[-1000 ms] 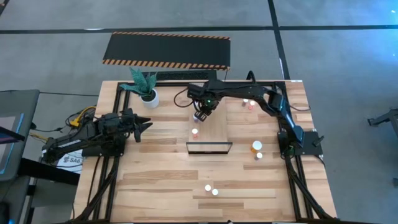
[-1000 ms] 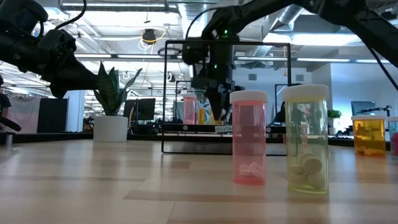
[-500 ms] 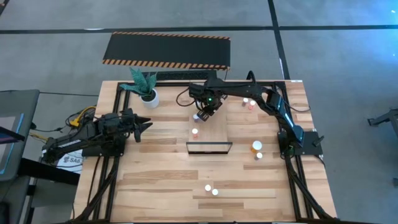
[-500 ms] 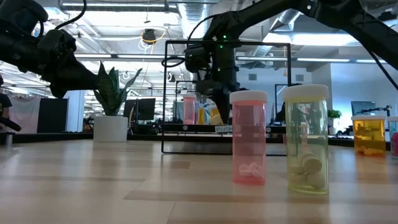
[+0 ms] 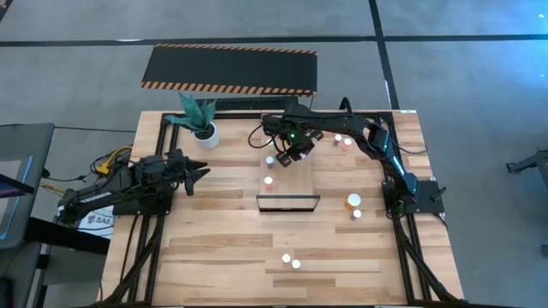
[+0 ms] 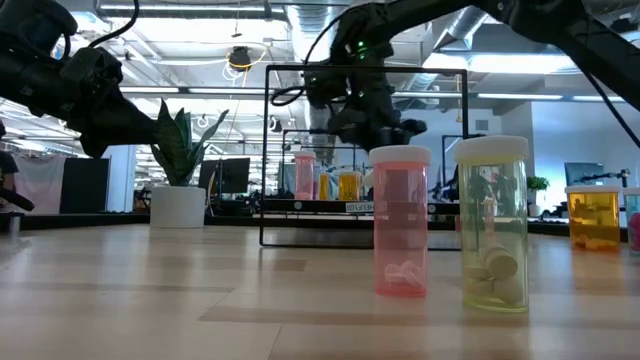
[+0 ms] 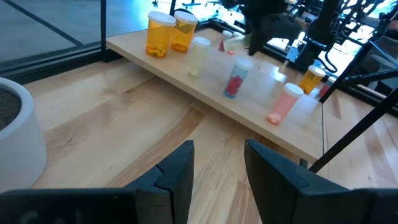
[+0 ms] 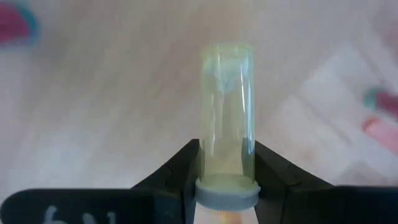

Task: Pick and place medicine bottles onto shelf by color
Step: Put the bottom right small yellow pill bottle on the shelf aligned with the other small yellow pill bottle

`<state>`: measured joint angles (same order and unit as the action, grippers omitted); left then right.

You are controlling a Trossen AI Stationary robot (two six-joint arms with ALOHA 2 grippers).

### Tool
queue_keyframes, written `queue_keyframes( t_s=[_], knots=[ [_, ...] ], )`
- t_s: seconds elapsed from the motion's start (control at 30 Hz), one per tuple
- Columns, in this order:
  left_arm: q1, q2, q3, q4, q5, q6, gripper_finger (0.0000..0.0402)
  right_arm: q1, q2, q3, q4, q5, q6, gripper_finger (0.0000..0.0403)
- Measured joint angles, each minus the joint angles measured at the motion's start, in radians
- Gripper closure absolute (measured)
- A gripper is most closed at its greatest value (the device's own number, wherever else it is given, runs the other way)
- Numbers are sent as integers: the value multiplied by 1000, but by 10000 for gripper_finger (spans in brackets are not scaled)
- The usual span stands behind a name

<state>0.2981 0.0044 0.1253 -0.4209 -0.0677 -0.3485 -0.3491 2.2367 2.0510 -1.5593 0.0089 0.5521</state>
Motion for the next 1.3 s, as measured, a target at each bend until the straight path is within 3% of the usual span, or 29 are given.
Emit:
queue_keyframes(
  t_s=[0.27,0.77,1.03,1.3],
  knots=[
    [0,0,0,0,0,0,274,2,-125,-174,-7,-67,115,271],
    [0,0,0,0,0,0,274,-43,-446,-695,-2,-207,271,273],
    [0,0,0,0,0,0,274,-93,-537,-950,105,-349,180,271],
    [0,0,0,0,0,0,274,-204,-530,-1098,123,-365,39,276]
  ],
)
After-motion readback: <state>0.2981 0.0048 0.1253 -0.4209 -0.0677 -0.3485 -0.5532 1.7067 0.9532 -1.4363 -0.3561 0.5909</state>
